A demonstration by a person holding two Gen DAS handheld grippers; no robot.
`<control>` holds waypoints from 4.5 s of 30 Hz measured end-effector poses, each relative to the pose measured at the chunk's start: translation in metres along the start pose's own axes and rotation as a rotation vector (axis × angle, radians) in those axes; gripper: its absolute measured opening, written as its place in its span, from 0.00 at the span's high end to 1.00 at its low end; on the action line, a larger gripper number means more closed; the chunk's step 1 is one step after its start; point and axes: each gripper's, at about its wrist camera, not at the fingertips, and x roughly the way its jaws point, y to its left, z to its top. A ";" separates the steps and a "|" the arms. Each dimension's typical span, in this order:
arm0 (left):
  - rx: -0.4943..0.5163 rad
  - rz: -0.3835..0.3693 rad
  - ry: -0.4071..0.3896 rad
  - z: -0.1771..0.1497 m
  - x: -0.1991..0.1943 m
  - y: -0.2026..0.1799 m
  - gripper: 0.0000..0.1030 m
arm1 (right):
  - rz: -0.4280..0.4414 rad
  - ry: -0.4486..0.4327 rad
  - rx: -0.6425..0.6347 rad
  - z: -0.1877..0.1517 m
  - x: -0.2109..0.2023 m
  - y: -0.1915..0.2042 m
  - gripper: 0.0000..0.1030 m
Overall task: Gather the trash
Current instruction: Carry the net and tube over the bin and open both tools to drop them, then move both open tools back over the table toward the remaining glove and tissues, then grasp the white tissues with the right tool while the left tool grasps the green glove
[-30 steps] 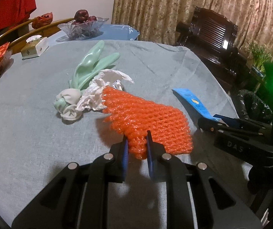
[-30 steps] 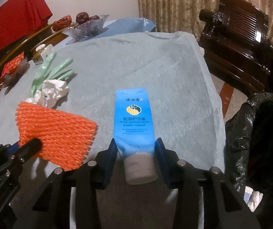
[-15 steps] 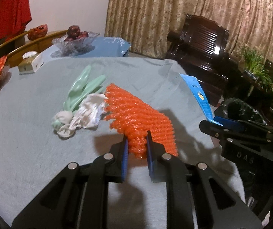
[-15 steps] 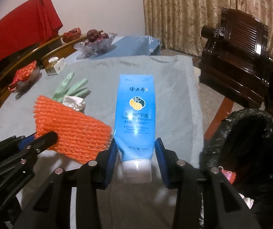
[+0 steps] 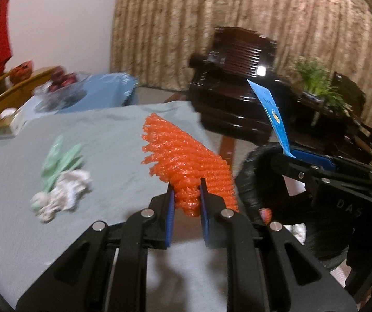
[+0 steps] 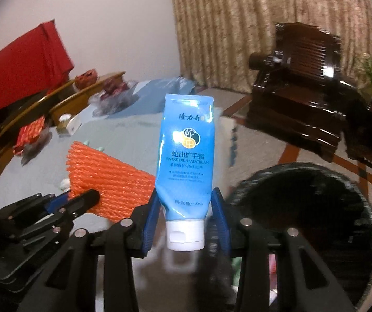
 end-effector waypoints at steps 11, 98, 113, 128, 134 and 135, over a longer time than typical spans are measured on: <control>0.115 -0.167 0.042 0.005 0.042 -0.105 0.78 | -0.161 0.014 0.104 -0.021 -0.037 -0.103 0.68; -0.288 0.427 0.047 -0.056 -0.008 0.278 0.15 | 0.394 0.223 -0.253 -0.021 0.203 0.220 0.77; -0.236 0.347 0.078 -0.045 0.027 0.241 0.15 | 0.263 0.160 -0.168 -0.005 0.173 0.142 0.78; -0.231 0.272 0.181 -0.023 0.081 0.239 0.35 | 0.249 0.168 -0.153 -0.011 0.174 0.127 0.78; -0.224 0.235 0.201 -0.030 0.080 0.227 0.71 | 0.240 0.157 -0.139 -0.008 0.170 0.124 0.78; -0.233 0.232 0.196 -0.030 0.077 0.226 0.73 | 0.238 0.154 -0.137 -0.007 0.169 0.123 0.78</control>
